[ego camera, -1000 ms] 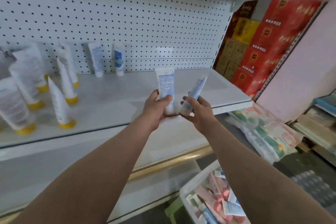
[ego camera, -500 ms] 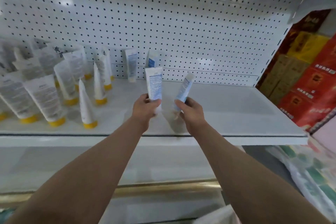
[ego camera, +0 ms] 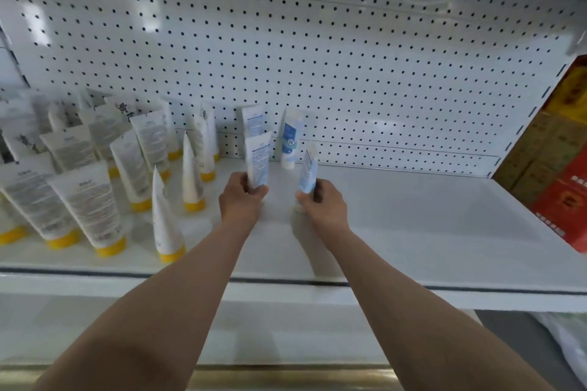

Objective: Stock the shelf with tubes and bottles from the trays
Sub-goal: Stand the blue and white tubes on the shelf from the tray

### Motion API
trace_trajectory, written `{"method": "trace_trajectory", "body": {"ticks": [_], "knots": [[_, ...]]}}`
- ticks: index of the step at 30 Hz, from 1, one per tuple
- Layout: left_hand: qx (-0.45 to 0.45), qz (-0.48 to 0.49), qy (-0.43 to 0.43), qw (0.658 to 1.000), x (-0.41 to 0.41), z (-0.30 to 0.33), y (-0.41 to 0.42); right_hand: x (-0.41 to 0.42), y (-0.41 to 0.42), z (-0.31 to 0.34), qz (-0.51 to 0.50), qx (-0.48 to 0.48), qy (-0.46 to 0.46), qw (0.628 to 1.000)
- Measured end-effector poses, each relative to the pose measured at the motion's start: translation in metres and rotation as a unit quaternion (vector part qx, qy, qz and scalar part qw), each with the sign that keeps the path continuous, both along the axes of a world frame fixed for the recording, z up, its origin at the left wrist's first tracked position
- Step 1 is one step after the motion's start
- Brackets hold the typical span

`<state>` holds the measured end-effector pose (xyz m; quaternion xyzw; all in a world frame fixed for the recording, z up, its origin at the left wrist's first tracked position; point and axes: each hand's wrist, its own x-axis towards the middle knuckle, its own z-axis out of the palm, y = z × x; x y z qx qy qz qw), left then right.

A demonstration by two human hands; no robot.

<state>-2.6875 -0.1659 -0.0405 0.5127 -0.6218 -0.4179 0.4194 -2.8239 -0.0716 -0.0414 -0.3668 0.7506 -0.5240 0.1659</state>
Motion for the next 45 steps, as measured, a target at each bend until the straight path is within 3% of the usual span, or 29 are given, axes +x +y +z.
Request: {"method": "trace_trajectory", "body": {"ticks": [9,17,28,34,45], "knots": [[-0.001,0.023,-0.038,0.999,-0.013,0.0,-0.042,-0.014,-0.049,0.001,0.017,0.053,0.092,0.994],[-0.015,0.046,-0.055,0.997,-0.018,-0.011,-0.053,-0.01,-0.069,-0.012,0.014,-0.007,0.069,0.998],[-0.029,0.062,-0.074,0.995,-0.02,-0.013,-0.056,-0.011,-0.073,-0.017,-0.008,0.009,0.105,0.994],[-0.035,0.069,-0.091,0.993,-0.022,-0.013,-0.056,-0.011,-0.075,-0.017,-0.024,0.001,0.064,0.998],[-0.04,0.067,-0.094,0.993,-0.022,-0.015,-0.057,-0.012,-0.079,-0.021,-0.034,0.007,0.123,0.992]]}}
